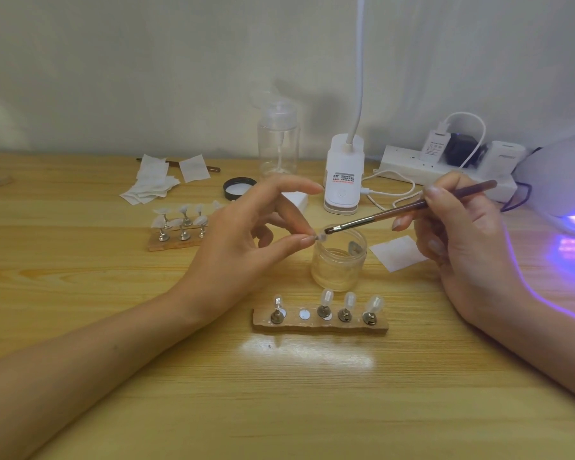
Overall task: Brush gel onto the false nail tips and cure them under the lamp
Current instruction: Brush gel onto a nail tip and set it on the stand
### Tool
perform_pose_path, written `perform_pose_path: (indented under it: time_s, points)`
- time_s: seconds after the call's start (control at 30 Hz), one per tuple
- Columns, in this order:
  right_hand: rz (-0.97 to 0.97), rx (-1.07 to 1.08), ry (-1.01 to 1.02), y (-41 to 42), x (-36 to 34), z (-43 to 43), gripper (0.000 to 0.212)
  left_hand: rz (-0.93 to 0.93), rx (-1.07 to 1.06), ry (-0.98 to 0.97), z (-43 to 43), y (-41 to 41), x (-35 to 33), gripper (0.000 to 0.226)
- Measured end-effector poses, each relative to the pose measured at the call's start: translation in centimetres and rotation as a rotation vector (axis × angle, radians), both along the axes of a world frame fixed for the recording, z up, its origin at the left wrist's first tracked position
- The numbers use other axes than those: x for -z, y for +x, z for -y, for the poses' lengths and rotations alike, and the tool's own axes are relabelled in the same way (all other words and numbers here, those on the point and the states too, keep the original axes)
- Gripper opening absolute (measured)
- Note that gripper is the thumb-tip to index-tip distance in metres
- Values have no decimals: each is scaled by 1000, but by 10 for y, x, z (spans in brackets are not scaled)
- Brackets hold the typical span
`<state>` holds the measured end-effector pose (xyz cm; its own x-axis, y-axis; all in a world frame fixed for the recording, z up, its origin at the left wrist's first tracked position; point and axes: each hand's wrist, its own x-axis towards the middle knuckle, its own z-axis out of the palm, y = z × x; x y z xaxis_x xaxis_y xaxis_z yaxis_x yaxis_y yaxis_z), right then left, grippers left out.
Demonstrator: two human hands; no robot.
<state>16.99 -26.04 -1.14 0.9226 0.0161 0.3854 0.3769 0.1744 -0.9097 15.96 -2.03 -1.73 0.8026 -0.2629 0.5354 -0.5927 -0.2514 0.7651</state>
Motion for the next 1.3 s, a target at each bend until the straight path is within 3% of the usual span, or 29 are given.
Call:
perform_pose_path:
  time_s: [1.1,1.3]
  points:
    - [-48,29,-55,0,0,-1,22,34,-6,30,2,-3,-3,40]
    - [24,-24,-19,-2,-1,-3,23,22,-7,27,1,-3,-2,39]
